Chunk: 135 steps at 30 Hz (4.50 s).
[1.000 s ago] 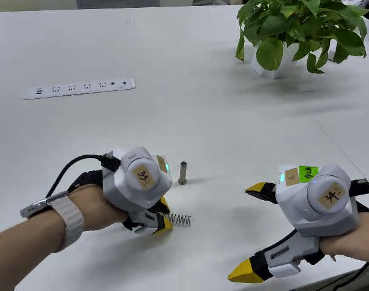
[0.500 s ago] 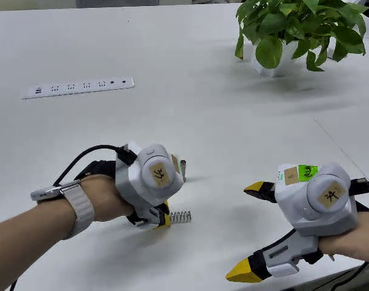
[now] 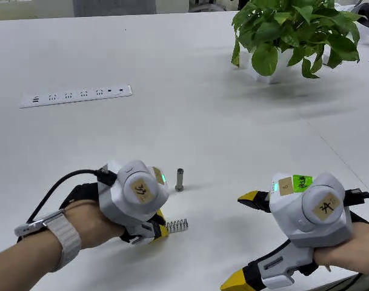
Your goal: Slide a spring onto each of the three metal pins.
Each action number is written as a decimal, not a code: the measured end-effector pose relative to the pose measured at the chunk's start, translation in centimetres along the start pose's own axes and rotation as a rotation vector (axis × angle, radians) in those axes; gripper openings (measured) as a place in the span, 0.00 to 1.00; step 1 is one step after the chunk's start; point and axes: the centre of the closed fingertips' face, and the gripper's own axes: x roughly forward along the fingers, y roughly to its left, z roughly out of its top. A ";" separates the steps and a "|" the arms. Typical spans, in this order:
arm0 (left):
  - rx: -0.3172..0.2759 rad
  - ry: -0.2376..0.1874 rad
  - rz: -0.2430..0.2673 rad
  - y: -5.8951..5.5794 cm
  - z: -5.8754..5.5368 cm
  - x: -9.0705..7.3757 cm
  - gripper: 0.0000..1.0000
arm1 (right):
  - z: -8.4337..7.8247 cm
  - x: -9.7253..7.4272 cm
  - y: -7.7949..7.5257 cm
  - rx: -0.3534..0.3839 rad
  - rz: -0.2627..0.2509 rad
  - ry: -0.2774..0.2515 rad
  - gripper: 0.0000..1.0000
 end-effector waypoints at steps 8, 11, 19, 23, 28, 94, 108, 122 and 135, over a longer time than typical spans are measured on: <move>-0.052 -0.051 0.029 -0.2 -0.3 -0.4 0.10 | 0.8 0.2 0.3 -0.003 0.005 -0.012 0.94; -0.069 -0.070 0.037 -0.5 -0.5 -1.0 0.10 | 1.0 0.4 0.3 -0.006 0.008 -0.015 0.94; -0.142 -0.157 0.058 -1.1 -0.1 -2.9 0.10 | 2.0 0.9 0.7 -0.025 0.026 -0.020 0.92; -0.154 -0.184 0.067 -1.7 -0.3 -3.6 0.10 | 2.6 1.2 0.8 -0.034 0.035 -0.027 0.92; -0.192 -0.228 0.079 -2.4 -0.6 -4.5 0.10 | 3.6 1.4 1.0 -0.050 0.055 -0.037 0.89; -0.131 -0.382 -0.027 -6.2 -0.2 -6.7 0.10 | 8.5 3.0 6.9 -0.081 0.377 -0.049 0.12; -0.135 -0.382 -0.037 -6.3 0.7 -6.4 0.10 | 10.6 2.4 7.7 -0.205 0.340 -0.035 0.12; -0.127 -0.388 -0.041 -6.5 1.0 -6.2 0.09 | 10.5 2.2 8.0 -0.272 0.352 0.004 0.12; -0.120 -0.388 -0.038 -6.5 1.4 -6.0 0.09 | 9.6 2.4 7.4 -0.435 0.388 0.192 0.21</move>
